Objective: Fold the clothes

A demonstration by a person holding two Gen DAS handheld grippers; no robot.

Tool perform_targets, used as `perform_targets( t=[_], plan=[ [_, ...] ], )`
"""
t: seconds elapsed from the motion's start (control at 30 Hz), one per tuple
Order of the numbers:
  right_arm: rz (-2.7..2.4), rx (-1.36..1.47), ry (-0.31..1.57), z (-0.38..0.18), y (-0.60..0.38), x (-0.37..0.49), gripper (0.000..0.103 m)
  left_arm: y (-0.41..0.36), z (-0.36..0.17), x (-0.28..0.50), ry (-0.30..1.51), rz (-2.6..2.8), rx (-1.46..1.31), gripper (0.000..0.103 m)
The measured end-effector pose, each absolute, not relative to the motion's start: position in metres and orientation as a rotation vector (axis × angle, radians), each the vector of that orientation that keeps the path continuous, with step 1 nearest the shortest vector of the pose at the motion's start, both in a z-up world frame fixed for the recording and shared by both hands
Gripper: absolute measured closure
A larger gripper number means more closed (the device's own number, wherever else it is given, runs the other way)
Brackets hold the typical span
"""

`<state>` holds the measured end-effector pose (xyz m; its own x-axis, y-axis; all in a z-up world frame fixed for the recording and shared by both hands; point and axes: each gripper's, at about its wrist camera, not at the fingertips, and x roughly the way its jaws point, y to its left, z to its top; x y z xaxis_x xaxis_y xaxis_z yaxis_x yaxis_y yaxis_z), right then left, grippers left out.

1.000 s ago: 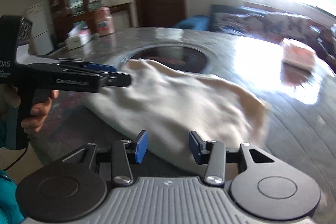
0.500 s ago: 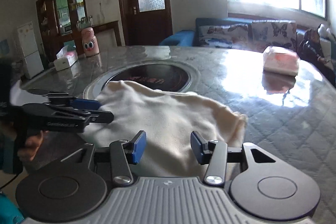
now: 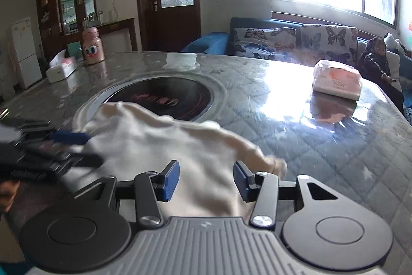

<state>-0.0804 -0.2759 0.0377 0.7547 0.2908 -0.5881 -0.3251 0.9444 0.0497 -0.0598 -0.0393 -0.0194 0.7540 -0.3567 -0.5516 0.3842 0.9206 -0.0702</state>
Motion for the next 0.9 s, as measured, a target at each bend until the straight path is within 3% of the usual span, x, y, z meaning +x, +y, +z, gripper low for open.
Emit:
perform_targets(
  t=[0.23,0.67,0.9],
  plan=[
    [0.27,-0.028,0.693,0.03,-0.286,-0.05,0.057,-0.038,-0.02,-0.06,0.591,-0.414,0.044,0.042],
    [0.433,-0.238,0.677,0.032,-0.2,-0.017,0.054,-0.036,-0.021,-0.061,0.585,-0.426,0.031,0.038],
    [0.425,-0.17,0.698,0.036,-0.203,0.005,0.053,-0.036,-0.022,-0.062,0.579,-0.435,0.028,0.036]
  ],
)
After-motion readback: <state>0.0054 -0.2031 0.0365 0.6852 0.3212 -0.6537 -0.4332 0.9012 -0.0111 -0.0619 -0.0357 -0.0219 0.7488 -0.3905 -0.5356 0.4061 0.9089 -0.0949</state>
